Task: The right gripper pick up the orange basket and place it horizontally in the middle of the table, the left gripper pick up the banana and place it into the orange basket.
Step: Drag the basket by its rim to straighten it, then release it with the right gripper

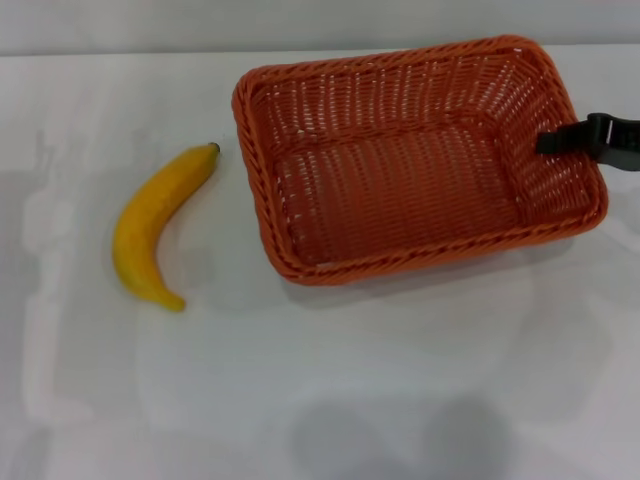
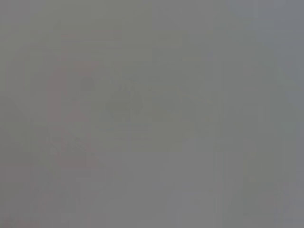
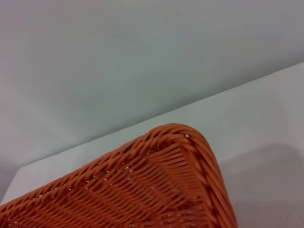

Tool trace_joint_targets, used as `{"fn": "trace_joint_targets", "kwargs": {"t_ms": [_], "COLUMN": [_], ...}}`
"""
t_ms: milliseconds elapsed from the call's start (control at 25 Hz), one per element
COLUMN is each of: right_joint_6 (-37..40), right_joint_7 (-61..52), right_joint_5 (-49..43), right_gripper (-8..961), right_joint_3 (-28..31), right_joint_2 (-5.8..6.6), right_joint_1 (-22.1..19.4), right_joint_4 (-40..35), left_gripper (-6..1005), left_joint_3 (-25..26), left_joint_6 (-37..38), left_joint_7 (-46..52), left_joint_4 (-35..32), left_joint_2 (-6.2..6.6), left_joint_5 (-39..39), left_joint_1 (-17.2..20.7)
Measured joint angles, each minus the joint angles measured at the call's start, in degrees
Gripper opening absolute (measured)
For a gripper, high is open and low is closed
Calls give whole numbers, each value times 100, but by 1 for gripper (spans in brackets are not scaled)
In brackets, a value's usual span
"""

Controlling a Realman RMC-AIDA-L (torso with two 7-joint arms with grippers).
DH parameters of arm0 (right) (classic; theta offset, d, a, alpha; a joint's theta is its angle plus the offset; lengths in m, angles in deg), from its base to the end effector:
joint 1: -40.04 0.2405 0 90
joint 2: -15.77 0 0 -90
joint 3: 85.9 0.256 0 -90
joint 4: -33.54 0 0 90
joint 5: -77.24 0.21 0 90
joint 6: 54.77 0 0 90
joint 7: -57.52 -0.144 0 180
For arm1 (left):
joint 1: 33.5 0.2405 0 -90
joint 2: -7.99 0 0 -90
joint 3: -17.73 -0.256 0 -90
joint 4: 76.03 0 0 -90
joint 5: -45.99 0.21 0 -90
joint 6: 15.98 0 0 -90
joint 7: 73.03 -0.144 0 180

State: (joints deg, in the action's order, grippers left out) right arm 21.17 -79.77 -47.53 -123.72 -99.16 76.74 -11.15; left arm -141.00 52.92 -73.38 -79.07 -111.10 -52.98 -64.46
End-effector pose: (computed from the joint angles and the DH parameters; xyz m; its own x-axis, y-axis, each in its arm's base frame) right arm 0.2640 0.3983 0.0546 0.2282 -0.8082 -0.5429 -0.9673 -0.2516 -0.0320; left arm -0.3491 0.3507 0.0362 0.7559 -0.1081 0.6457 0.6531 0.1928 -0.7323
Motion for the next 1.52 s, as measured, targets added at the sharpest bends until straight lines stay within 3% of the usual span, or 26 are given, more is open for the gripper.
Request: {"fn": "trace_joint_targets", "kwargs": {"t_ms": [520, 1520], "right_joint_6": [-242, -278], "right_joint_7": [-7, 47], "right_joint_5": [122, 585], "right_gripper": [133, 133], "right_joint_3": [-8, -167], "right_joint_2": [-26, -11], "right_joint_1": [-209, -223], "right_joint_4": [45, 181], "left_gripper": [875, 876], "left_joint_3": [0, 1], "left_joint_6": [-12, -96], "left_joint_7": [0, 0], "left_joint_4": [12, 26], "left_joint_2": [0, 9], "left_joint_5": [0, 0], "left_joint_1": [-37, -73]}}
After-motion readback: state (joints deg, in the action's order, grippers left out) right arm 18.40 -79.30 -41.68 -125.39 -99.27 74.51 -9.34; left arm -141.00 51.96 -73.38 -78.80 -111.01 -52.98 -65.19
